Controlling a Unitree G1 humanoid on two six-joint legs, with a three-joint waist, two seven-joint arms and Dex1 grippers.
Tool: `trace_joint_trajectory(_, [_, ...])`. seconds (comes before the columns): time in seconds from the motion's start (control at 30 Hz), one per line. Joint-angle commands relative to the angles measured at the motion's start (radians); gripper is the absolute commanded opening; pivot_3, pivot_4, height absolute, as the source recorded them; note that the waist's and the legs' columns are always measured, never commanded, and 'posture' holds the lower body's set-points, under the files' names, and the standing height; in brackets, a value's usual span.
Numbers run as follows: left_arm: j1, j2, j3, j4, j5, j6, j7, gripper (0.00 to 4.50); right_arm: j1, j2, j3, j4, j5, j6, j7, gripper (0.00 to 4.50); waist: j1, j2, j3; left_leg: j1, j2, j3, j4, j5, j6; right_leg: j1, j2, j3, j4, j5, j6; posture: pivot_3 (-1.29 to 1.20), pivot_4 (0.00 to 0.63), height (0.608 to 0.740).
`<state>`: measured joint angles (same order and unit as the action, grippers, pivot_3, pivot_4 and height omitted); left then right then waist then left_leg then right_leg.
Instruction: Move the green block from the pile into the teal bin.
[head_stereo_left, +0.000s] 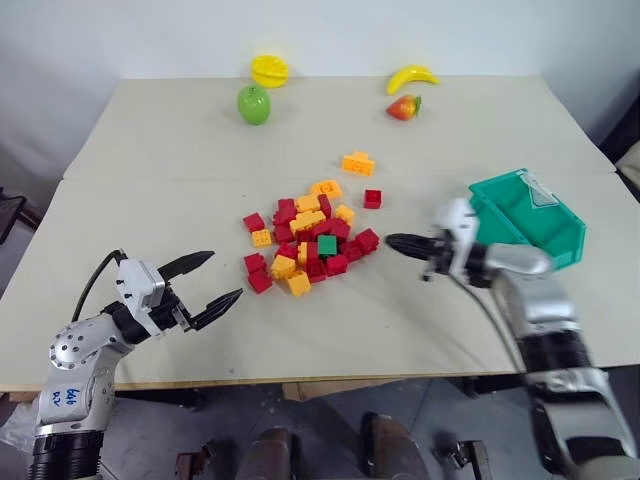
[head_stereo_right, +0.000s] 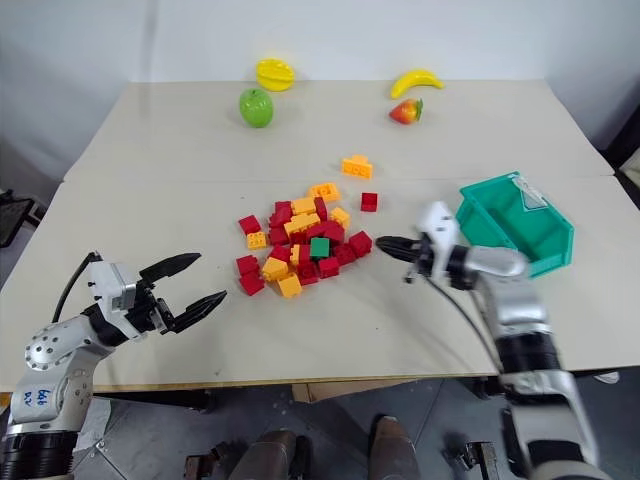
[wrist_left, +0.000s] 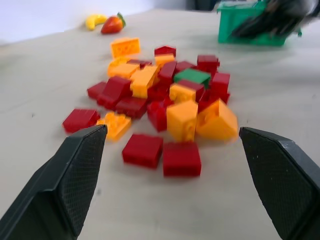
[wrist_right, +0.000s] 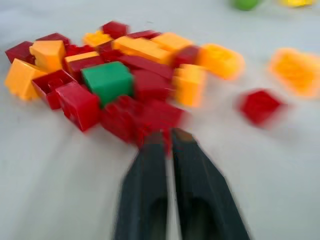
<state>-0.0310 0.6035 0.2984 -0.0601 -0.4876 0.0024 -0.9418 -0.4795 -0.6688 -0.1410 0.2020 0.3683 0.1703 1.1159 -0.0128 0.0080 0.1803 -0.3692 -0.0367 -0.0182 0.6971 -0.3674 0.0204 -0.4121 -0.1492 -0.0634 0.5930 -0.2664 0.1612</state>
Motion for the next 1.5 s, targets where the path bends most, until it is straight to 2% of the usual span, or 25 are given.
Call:
trace_joint_trajectory(0.03, [0.009, 0.017, 0.035, 0.000, -0.023, -0.015, -0.021, 4.50, 0.084, -0.086, -0.123, -0.083, 0.097, 0.010, 0.073, 1.61, 0.006, 0.000, 0.000, 0.000, 0.000, 0.000, 0.000, 0.000, 0.000, 0.000, 0.000, 0.000, 0.000, 0.000, 0.000, 0.00, 0.150, 0.740])
trace_joint_trajectory(0.2, [0.011, 0.020, 0.052, 0.023, -0.023, -0.022, -0.039, 4.50, 0.196, -0.162, -0.174, -0.090, 0.104, -0.014, 0.118, 3.27, 0.008, 0.000, 0.000, 0.001, 0.000, 0.002, 0.000, 0.000, 0.000, 0.001, 0.000, 0.000, 0.000, 0.000, 0.000, 0.00, 0.150, 0.740])
trace_joint_trajectory(0.3, [0.000, 0.018, 0.051, 0.038, -0.021, -0.024, -0.048, 4.50, 0.167, -0.137, -0.137, -0.089, 0.091, -0.012, 0.086, 4.27, 0.008, 0.000, 0.000, 0.002, 0.000, 0.003, 0.000, 0.000, 0.000, 0.000, 0.000, 0.000, 0.000, 0.000, 0.000, 0.00, 0.150, 0.740])
trace_joint_trajectory(0.33, [-0.004, 0.017, 0.050, 0.040, -0.020, -0.024, -0.050, 4.50, 0.144, -0.119, -0.111, -0.101, 0.086, 0.001, 0.069, 4.47, 0.007, 0.000, 0.000, 0.002, 0.001, 0.003, 0.000, 0.000, 0.000, 0.000, 0.000, 0.000, 0.000, 0.000, 0.000, 0.00, 0.150, 0.740])
trace_joint_trajectory(0.5, [-0.025, 0.003, 0.029, 0.031, -0.021, -0.013, -0.057, 4.50, -0.028, -0.029, 0.109, -0.152, 0.023, 0.158, 0.018, 4.47, 0.006, 0.000, 0.000, 0.002, 0.005, 0.003, 0.001, 0.000, 0.000, 0.000, 0.000, 0.000, 0.001, 0.000, 0.000, 0.00, 0.150, 0.740])
trace_joint_trajectory(0.63, [-0.034, 0.002, 0.017, 0.017, -0.027, -0.001, -0.066, 4.50, -0.225, 0.078, 0.265, -0.066, -0.066, 0.277, -0.046, 4.47, 0.006, 0.000, 0.000, 0.001, 0.004, 0.002, 0.001, 0.000, 0.000, -0.001, 0.000, 0.000, 0.001, 0.000, 0.000, 0.00, 0.150, 0.740])
trace_joint_trajectory(0.73, [-0.040, 0.004, 0.014, 0.022, -0.026, -0.002, -0.070, 4.50, -0.348, 0.151, 0.354, 0.043, -0.129, 0.315, -0.057, 3.89, 0.009, 0.000, 0.000, 0.000, 0.004, 0.001, 0.001, 0.000, 0.000, -0.001, 0.000, -0.001, 0.001, 0.000, 0.000, 0.00, 0.150, 0.740])
trace_joint_trajectory(0.83, [-0.040, 0.003, 0.012, 0.018, -0.024, -0.004, -0.071, 4.50, -0.445, 0.224, 0.416, 0.116, -0.180, 0.322, -0.066, 2.94, 0.007, 0.000, 0.000, -0.001, 0.003, -0.001, 0.001, 0.000, 0.000, -0.001, 0.000, -0.003, 0.001, 0.000, -0.001, 0.00, 0.150, 0.740])
trace_joint_trajectory(1.0, [-0.026, -0.003, 0.007, -0.011, -0.028, -0.001, -0.068, 4.50, -0.524, 0.271, 0.481, 0.204, -0.238, 0.330, -0.031, 2.94, 0.001, 0.000, 0.000, -0.001, -0.001, -0.002, 0.000, 0.000, 0.000, -0.002, 0.000, -0.003, 0.002, 0.000, -0.001, 0.00, 0.150, 0.740])
trace_joint_trajectory(1.23, [-0.005, -0.008, -0.018, -0.115, -0.056, 0.039, -0.061, 4.50, -0.564, 0.260, 0.545, 0.283, -0.324, 0.314, 0.015, 2.94, -0.018, 0.000, 0.000, -0.001, -0.001, -0.002, 0.000, 0.000, -0.001, -0.002, 0.000, -0.004, 0.002, 0.000, -0.001, 0.00, 0.150, 0.740])
trace_joint_trajectory(1.5, [-0.009, -0.014, -0.050, -0.176, -0.060, 0.067, -0.052, 4.50, -0.605, 0.287, 0.573, 0.389, -0.390, 0.280, 0.028, 2.94, -0.016, 0.000, 0.000, 0.000, -0.001, -0.002, 0.001, 0.000, -0.001, -0.001, 0.000, -0.004, 0.003, 0.000, -0.001, 0.00, 0.150, 0.740])
